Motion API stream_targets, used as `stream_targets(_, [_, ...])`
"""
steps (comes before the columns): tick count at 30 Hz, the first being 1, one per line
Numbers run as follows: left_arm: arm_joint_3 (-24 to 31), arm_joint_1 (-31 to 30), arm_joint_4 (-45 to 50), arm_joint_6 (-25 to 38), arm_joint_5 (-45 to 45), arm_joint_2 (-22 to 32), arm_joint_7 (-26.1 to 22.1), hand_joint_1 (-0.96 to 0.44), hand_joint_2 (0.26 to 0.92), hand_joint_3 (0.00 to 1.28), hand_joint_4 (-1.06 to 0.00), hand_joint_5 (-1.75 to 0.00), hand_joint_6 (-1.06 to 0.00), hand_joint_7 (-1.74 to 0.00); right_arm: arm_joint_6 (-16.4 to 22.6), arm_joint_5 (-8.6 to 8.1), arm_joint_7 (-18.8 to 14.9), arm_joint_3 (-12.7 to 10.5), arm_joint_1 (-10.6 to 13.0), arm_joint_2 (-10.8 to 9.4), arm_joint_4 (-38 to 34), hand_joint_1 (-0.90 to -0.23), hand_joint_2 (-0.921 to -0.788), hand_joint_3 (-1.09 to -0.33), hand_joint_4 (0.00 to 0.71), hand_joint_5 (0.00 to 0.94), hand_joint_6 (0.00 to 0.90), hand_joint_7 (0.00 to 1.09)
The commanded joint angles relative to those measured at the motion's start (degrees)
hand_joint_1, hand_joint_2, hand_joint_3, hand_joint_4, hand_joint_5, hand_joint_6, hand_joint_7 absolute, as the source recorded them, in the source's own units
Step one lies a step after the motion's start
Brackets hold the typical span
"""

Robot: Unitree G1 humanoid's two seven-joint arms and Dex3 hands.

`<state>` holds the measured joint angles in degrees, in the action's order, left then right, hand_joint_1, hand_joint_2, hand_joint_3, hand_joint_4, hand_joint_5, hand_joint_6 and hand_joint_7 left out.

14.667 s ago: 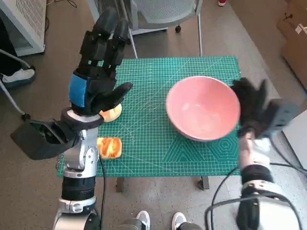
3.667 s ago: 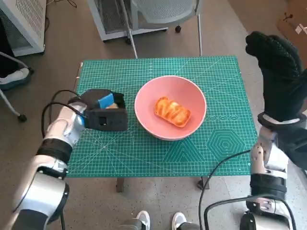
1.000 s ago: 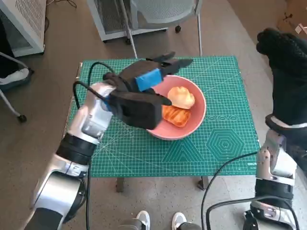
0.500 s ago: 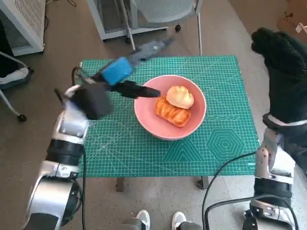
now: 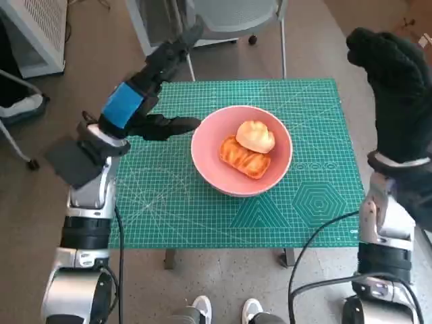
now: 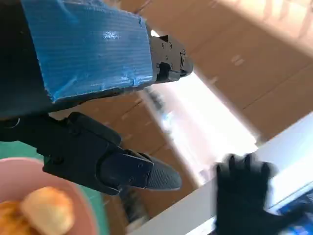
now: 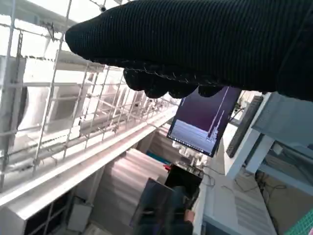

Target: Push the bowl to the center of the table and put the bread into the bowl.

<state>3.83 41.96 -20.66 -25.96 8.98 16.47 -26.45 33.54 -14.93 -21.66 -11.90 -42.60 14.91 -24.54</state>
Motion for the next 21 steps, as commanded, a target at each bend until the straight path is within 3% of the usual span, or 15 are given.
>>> stream_targets(1, [0.7, -1.8, 1.6, -1.6, 0.4, -1.4, 1.6, -0.69, 0.921, 0.27, 0.00, 0.00, -0.04, -0.29, 0.1, 1.65, 0.3, 1.1, -0.9, -0.4, -2.2, -0.532, -0.921, -0.444, 0.344, 0.000, 0.464, 0.01])
stream_targets(10, [0.8, -3.5, 2.4, 0.6, 2.3, -1.7, 0.5, -0.68, 0.921, 0.28, 0.00, 0.00, 0.00, -0.33, 2.0, 2.26, -0.2, 1.7, -2.8, -0.6, -5.5, -0.532, -0.921, -0.477, 0.318, 0.000, 0.430, 0.00])
stream_targets(21, [0.9, -4.5, 4.1, 3.3, 3.1, -1.5, -0.1, -0.65, 0.921, 0.28, 0.00, 0.00, 0.00, -0.35, 2.8, 0.77, -1.5, 2.1, -4.0, -1.6, -7.8, -0.510, -0.921, -0.487, 0.309, 0.000, 0.425, 0.00])
